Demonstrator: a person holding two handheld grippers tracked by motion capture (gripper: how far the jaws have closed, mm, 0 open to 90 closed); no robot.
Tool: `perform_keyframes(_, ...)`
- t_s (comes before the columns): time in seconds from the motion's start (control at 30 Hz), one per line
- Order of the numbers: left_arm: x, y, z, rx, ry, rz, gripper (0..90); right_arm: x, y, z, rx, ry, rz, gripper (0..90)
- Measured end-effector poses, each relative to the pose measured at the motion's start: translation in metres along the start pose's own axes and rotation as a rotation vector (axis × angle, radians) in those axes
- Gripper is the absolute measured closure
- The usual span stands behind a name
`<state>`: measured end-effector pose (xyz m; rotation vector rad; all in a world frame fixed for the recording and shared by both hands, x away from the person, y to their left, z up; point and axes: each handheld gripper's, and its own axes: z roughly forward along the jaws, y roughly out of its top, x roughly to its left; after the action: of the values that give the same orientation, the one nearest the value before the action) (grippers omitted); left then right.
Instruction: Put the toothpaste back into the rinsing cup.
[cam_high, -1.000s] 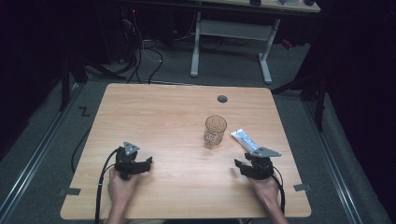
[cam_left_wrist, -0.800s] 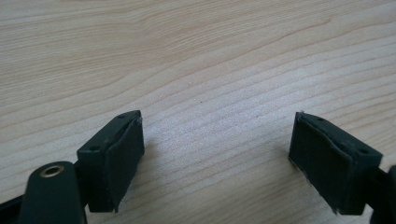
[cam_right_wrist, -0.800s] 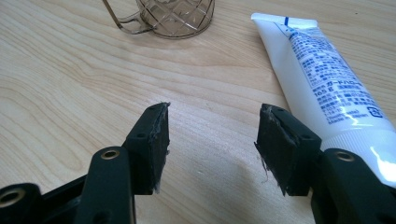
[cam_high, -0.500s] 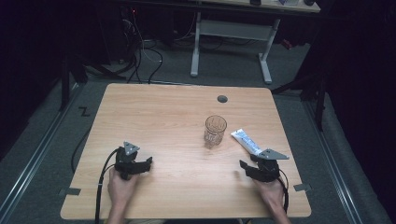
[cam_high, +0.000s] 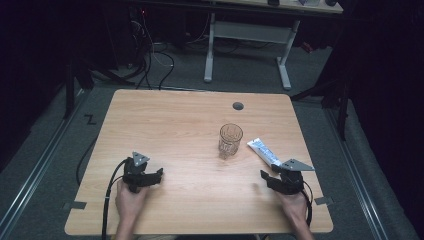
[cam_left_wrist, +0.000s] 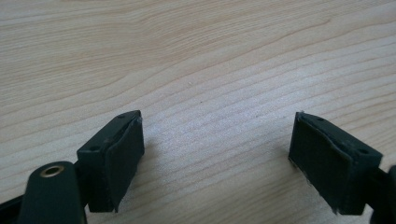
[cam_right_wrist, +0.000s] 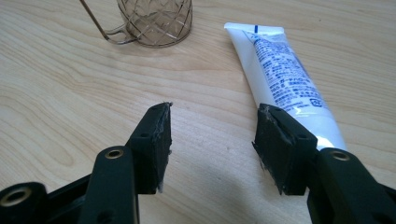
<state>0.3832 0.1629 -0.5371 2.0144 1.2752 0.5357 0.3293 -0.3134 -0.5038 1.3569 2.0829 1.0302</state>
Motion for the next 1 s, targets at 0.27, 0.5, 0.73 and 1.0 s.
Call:
perform_keyframes(0.27, 0.0, 0.0, 0.0, 0.0, 0.0, 0.0, 18.0, -0.007, 0.008, -0.005, -0.015, -0.016, -0.006, 45.4)
perform_keyframes(0.5, 0.0, 0.0, 0.0, 0.0, 0.0, 0.0, 18.0, -0.014, 0.014, -0.004, -0.009, -0.012, 0.004, 45.3)
perform_keyframes(0.73, 0.0, 0.0, 0.0, 0.0, 0.0, 0.0, 18.1, -0.021, 0.022, -0.002, -0.005, 0.01, 0.01, 44.5)
perform_keyframes(1.0, 0.0, 0.0, 0.0, 0.0, 0.0, 0.0, 18.1, -0.026, 0.031, 0.001, -0.004, 0.008, 0.01, 43.8)
